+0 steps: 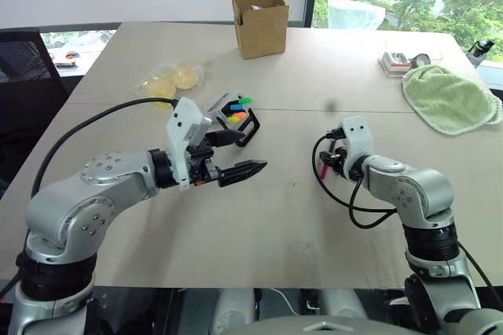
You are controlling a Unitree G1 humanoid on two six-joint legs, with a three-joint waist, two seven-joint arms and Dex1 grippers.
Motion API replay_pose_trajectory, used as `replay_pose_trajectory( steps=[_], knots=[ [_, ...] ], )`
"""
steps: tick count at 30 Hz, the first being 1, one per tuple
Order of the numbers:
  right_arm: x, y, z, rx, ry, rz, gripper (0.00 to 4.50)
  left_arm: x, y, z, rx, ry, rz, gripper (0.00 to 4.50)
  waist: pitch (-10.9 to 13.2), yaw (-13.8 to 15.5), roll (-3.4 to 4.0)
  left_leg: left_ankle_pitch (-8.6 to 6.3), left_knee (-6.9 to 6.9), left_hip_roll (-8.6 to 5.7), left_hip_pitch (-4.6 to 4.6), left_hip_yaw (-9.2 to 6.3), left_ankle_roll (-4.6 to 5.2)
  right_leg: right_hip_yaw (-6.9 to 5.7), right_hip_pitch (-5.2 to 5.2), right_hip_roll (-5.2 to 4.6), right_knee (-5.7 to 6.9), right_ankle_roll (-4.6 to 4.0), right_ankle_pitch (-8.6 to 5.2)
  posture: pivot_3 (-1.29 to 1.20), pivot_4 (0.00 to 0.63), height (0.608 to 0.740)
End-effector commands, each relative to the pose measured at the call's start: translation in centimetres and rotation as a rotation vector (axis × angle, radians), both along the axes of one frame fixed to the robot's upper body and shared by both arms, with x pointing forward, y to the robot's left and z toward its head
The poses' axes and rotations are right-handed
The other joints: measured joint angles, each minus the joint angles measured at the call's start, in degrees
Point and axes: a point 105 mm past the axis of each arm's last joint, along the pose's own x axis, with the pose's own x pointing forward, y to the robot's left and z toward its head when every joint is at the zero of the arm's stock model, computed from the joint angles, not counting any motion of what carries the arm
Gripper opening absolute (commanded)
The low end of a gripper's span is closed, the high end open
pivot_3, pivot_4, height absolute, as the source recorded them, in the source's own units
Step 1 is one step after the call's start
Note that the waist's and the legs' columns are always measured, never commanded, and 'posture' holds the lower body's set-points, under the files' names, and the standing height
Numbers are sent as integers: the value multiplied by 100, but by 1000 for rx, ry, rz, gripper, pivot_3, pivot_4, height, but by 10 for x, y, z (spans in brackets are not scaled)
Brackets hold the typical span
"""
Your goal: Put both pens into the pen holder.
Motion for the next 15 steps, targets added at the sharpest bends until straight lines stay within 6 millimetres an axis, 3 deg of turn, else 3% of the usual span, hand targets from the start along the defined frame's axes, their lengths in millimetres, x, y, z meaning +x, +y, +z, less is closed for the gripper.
replay_pose_trajectory(
  steps=[1, 2, 3, 5, 8, 9, 11, 15],
  knots=[
    [-17, -9, -13, -12, 70, 19, 794, -1, -11, 8, -64, -5, -24, 4500, -1, 17, -1, 0, 0, 0, 0, -1, 0, -1, 0, 0, -1, 0, 0, 0, 150, 740],
    [-21, -12, -12, -9, 66, 29, 276, 1, -13, 8, -86, 18, -21, 4500, -2, 18, -3, 0, -1, 0, 0, -1, 0, -2, 1, 0, -1, 0, 0, 0, 150, 740],
    [-23, -13, -11, -7, 63, 36, 73, 2, -14, 7, -99, 34, -19, 4500, -3, 9, -5, 0, -1, -1, 0, 0, 0, 0, 2, 0, -3, 1, 0, 0, 150, 740],
    [-28, -11, 0, 57, 17, 66, 73, 6, -18, 8, -160, 75, -13, 4500, -3, 25, -5, 0, 0, -2, 0, 0, 0, 0, 3, 0, -3, 1, 0, 0, 150, 740],
    [-58, 15, 52, 257, -180, 338, 73, 20, -32, 15, -414, 228, 4, 4500, 3, 44, 0, -1, 1, -3, -2, -3, 1, -1, 2, -2, -1, 2, -1, 0, 150, 740],
    [-67, 21, 60, 283, -207, 405, 73, 22, -35, 16, -463, 267, 3, 4500, 4, 40, 0, -1, 1, -3, -4, -4, 2, 0, 3, -3, -2, 3, 0, 0, 150, 740],
    [-73, 25, 62, 297, -206, 446, 73, 25, -36, 17, -492, 304, 8, 4500, 5, 6, -7, -1, 3, -2, -4, -4, 2, 3, 1, -2, 0, 5, 1, 0, 150, 740],
    [-47, 3, 34, 118, -129, 259, 73, 22, -38, 7, -422, 321, 9, 4500, 6, -33, -10, 0, 0, -8, 11, -10, 0, 15, 1, 13, 4, 4, 1, 0, 150, 740]
  ],
)
